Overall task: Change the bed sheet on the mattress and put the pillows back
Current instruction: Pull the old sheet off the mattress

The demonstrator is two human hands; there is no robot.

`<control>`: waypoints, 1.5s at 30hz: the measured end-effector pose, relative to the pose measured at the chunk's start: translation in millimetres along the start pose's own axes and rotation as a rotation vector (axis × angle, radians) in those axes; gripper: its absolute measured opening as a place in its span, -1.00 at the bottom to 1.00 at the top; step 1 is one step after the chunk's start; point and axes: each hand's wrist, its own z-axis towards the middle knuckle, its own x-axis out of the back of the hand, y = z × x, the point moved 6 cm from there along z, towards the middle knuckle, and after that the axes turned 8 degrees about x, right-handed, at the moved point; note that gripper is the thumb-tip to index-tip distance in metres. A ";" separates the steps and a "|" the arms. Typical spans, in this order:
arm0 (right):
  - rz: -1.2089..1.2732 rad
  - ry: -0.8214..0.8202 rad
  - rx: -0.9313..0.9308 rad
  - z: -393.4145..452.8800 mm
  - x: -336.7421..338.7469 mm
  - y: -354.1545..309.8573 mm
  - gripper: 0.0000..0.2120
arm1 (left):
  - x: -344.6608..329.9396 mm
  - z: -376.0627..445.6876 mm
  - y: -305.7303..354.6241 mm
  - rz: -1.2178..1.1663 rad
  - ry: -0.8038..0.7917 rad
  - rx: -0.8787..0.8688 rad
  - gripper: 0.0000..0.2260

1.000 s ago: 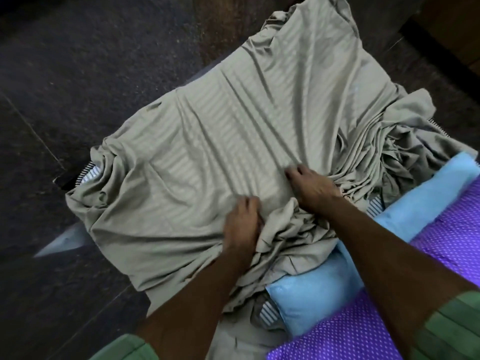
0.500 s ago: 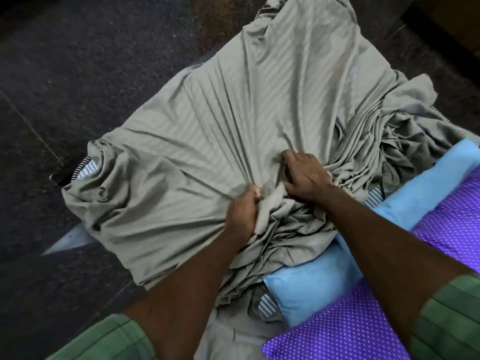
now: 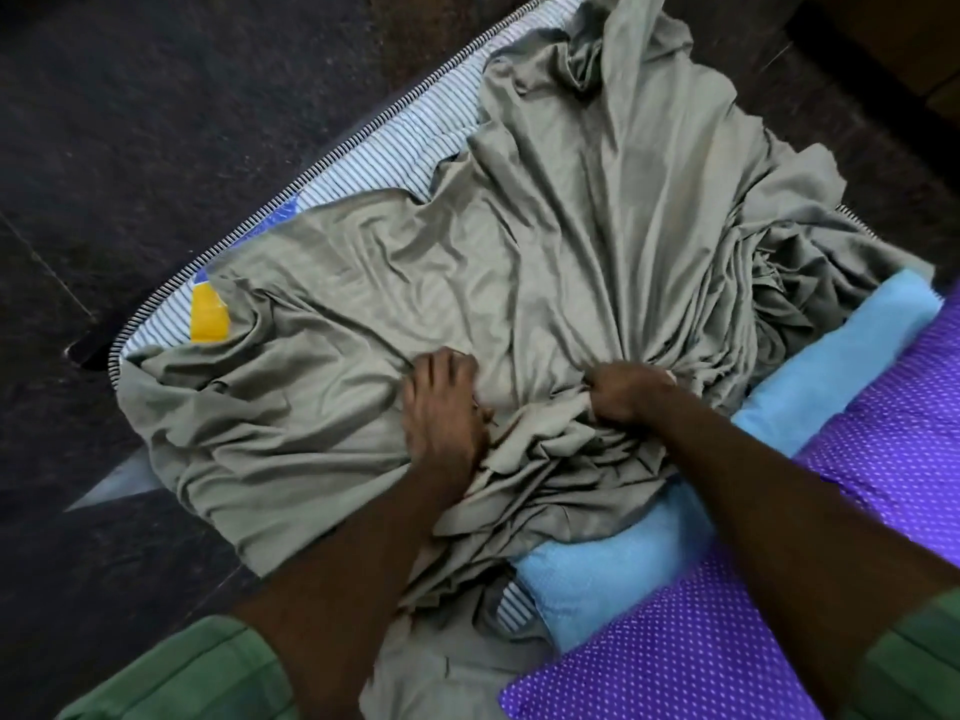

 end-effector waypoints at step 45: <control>0.024 0.481 -0.422 -17.6 104.9 -17.4 -0.59 | 0.7 7.3 -75.4 -0.050 -0.279 -0.108 -0.86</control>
